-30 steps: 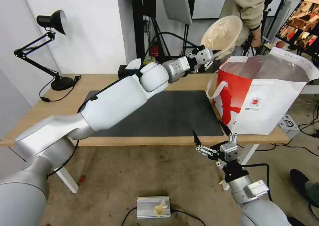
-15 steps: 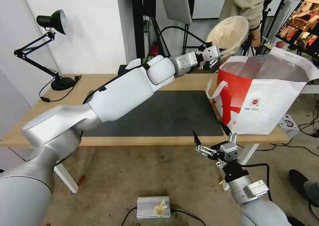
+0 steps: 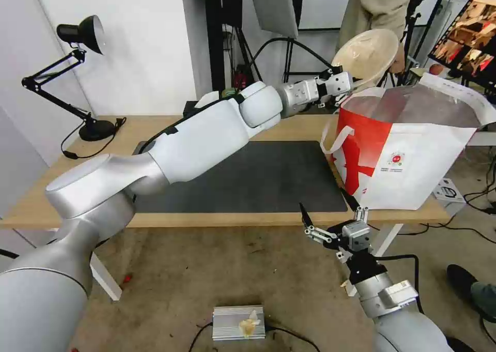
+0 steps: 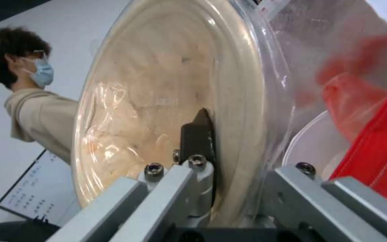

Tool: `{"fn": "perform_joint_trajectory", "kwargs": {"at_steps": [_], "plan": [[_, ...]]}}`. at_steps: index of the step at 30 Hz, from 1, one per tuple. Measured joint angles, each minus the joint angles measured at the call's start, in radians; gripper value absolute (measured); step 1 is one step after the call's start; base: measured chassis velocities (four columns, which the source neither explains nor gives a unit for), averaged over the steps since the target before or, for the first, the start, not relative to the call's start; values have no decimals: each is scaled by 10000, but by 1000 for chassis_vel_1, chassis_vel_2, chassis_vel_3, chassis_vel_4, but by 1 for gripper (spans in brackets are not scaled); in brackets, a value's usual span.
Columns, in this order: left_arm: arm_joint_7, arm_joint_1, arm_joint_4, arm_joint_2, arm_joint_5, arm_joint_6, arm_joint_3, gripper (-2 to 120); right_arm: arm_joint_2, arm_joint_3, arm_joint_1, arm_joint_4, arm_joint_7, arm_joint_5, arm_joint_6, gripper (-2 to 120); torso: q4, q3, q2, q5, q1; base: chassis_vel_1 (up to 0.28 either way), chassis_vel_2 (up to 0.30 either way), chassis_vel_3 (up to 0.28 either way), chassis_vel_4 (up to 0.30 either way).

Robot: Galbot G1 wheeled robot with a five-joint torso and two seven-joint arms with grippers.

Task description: Pick up the trash from the table and place it into the takeout bag.

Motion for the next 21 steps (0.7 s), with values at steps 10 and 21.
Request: {"fn": "perform_joint_trajectory", "kwargs": {"at_steps": [10,21], "plan": [[139,-22,59,-5,78,-26,32,1,0,0,0,0,0,1,0,100,1,0,0,-1,0,0,0,0,0],[193,-309,-109,205,42,-37,-61,1,1,0,0,0,0,0,0,100,0,0,0,-1,0,0,0,0,0]]}}
